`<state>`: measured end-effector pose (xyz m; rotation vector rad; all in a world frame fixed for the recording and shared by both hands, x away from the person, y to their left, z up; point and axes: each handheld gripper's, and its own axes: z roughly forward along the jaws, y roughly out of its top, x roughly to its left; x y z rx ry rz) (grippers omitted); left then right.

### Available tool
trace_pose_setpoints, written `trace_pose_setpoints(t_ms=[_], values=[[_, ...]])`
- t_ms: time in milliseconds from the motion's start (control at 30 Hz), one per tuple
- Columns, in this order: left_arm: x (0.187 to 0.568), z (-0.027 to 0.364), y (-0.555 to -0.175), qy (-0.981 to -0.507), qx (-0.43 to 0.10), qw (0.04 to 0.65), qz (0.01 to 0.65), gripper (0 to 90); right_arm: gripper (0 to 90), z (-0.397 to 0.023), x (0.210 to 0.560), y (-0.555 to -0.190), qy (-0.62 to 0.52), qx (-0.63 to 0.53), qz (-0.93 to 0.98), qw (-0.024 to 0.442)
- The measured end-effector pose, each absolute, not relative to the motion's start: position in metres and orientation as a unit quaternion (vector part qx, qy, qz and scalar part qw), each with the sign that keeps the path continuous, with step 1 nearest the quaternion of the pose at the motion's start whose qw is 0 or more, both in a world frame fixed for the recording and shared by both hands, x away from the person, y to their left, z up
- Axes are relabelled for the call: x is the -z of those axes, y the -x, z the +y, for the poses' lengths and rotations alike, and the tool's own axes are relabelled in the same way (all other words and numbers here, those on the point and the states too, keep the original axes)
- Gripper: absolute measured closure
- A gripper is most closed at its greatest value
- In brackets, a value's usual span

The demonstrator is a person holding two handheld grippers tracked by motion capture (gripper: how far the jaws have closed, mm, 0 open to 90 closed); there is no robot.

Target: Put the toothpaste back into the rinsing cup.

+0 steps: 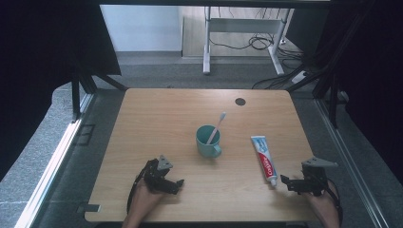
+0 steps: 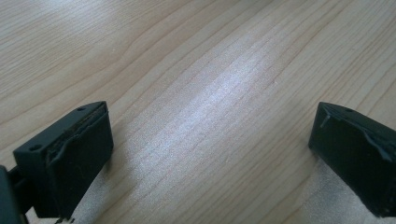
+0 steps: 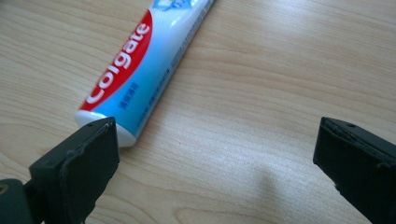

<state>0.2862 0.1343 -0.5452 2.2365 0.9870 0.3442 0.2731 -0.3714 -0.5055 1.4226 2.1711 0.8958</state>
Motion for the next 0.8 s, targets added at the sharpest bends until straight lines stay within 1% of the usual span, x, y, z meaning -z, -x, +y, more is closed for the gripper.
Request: trace_pose_setpoints(t_ms=[233, 533, 567, 600, 633, 667, 700, 733, 767, 800], values=[[0.545, 0.134, -0.286, -0.855, -0.132, 0.33, 0.377, 0.0, 0.1, -0.364, 0.498, -0.278, -0.51, -0.324, 0.777, 0.175], [0.545, 0.134, -0.286, -0.855, -0.132, 0.33, 0.377, 0.0, 0.0, -0.341, 0.492, -0.289, -0.497, -0.338, 0.786, 0.145], [0.545, 0.134, -0.286, -0.855, -0.132, 0.33, 0.378, 0.0, 3.5, -0.339, 0.492, -0.289, -0.499, -0.333, 0.787, 0.142], [0.545, 0.134, -0.286, -0.855, -0.132, 0.33, 0.377, 0.0, 14.6, -0.335, 0.491, -0.29, -0.499, -0.332, 0.788, 0.14], [0.545, 0.134, -0.286, -0.855, -0.132, 0.33, 0.377, 0.0, 14.6, -0.335, 0.491, -0.29, -0.499, -0.332, 0.788, 0.14], [0.545, 0.134, -0.286, -0.855, -0.132, 0.33, 0.377, 0.0, 24.6, -0.332, 0.49, -0.291, -0.494, -0.341, 0.79, 0.122], [0.545, 0.134, -0.286, -0.855, -0.132, 0.33, 0.378, 0.0, 24.6, -0.332, 0.49, -0.291, -0.494, -0.341, 0.79, 0.122], [0.545, 0.134, -0.286, -0.856, -0.132, 0.33, 0.377, 0.0, 33.8, -0.33, 0.489, -0.291, -0.495, -0.339, 0.79, 0.127], [0.545, 0.134, -0.286, -0.855, -0.132, 0.33, 0.377, 0.0, 33.8, -0.33, 0.489, -0.291, -0.495, -0.339, 0.79, 0.127], [0.545, 0.134, -0.286, -0.855, -0.132, 0.33, 0.377, 0.0, 47.5, -0.328, 0.487, -0.292, -0.494, -0.345, 0.789, 0.122]])
